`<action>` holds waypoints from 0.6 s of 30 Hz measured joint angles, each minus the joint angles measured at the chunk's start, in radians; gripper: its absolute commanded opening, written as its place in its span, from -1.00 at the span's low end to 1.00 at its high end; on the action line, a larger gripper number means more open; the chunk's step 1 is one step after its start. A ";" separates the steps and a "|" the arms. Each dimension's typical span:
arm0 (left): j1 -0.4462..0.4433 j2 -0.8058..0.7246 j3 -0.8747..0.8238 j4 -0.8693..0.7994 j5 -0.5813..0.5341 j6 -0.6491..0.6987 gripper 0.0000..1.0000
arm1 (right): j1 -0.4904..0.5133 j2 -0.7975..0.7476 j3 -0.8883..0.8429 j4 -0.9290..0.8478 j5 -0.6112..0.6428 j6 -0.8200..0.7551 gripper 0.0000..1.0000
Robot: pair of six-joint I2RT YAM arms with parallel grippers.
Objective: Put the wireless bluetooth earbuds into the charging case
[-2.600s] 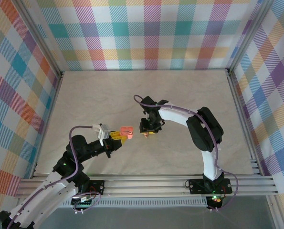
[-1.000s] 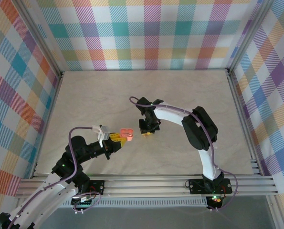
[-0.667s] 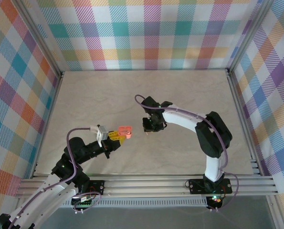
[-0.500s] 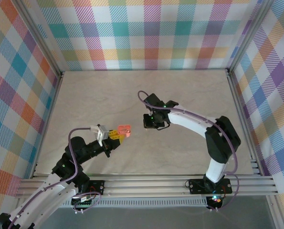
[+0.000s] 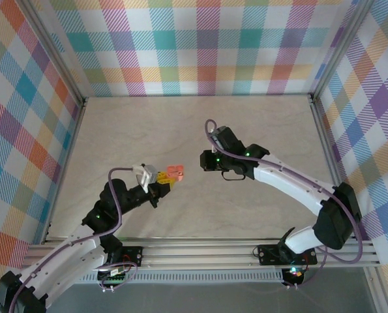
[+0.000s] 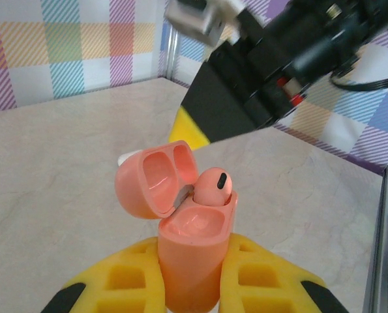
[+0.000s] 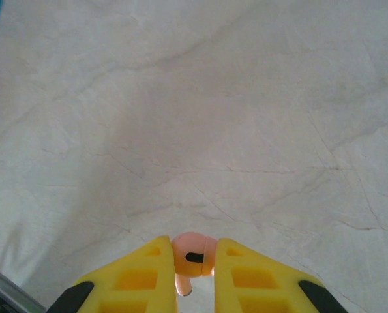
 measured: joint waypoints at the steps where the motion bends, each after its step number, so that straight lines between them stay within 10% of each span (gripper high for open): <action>1: 0.000 0.021 0.000 0.013 0.002 -0.001 -1.00 | 0.010 -0.015 0.000 0.008 0.009 0.000 -0.69; 18: 0.000 0.314 0.079 0.214 0.045 -0.039 -1.00 | 0.163 -0.218 -0.131 0.232 0.196 0.016 -0.69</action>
